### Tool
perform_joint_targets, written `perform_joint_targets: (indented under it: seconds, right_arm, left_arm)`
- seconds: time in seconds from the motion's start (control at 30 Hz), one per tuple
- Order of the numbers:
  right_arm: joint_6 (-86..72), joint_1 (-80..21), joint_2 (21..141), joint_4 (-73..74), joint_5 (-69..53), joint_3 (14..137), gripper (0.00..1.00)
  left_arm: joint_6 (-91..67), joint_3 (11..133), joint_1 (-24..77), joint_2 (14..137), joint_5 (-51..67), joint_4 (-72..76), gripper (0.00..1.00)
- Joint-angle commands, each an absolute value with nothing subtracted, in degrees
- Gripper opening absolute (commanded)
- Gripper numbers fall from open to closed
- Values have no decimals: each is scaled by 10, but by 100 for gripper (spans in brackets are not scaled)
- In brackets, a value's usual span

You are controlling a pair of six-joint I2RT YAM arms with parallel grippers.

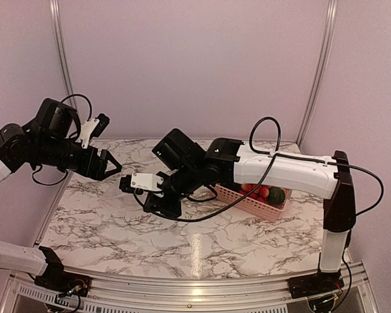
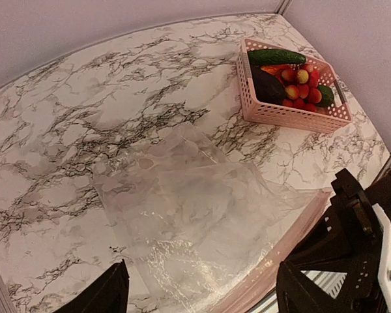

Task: Place the food in the zip-top bag and seal the zipper
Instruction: Pass from the right arm to the left

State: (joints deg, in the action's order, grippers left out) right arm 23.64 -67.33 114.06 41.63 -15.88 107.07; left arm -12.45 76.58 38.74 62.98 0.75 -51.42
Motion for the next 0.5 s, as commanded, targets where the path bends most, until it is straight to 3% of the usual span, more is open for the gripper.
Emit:
perform_joint_targets:
  seconds: [0.0, 0.17, 0.47]
  right_arm:
    - [248, -677, 1091, 413, -143, 1058, 0]
    - [249, -677, 1071, 410, -142, 1053, 0]
    - [254, -677, 1058, 412, -138, 1057, 0]
  left_arm:
    - [-91, 731, 393, 612, 134, -482, 79]
    - [-72, 728, 408, 617, 144, -453, 77]
    - [40, 743, 468, 670, 54, -421, 72]
